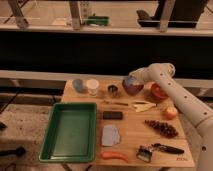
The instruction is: Wipe purple bowl with sponge
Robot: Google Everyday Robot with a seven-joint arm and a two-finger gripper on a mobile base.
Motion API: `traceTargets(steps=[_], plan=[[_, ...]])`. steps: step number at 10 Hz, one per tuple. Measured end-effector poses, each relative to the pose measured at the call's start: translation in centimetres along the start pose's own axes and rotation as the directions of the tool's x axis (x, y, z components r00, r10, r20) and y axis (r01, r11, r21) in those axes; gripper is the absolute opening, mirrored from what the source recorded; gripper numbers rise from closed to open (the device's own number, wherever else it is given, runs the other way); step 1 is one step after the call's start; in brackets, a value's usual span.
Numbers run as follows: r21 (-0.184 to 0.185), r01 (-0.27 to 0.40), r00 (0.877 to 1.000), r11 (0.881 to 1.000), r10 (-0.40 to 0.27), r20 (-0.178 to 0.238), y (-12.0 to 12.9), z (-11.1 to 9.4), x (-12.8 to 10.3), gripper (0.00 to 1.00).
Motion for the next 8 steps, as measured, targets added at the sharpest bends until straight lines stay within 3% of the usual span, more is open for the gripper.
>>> traceTargets(steps=[5,8], plan=[[0.007,0.001,1.000,1.000,-0.001,0.001,0.2,0.3,-0.6,0.80],[0.050,-0.003,1.000,0.999,0.003,0.005,-0.9,-1.7,-0.6,0.80]])
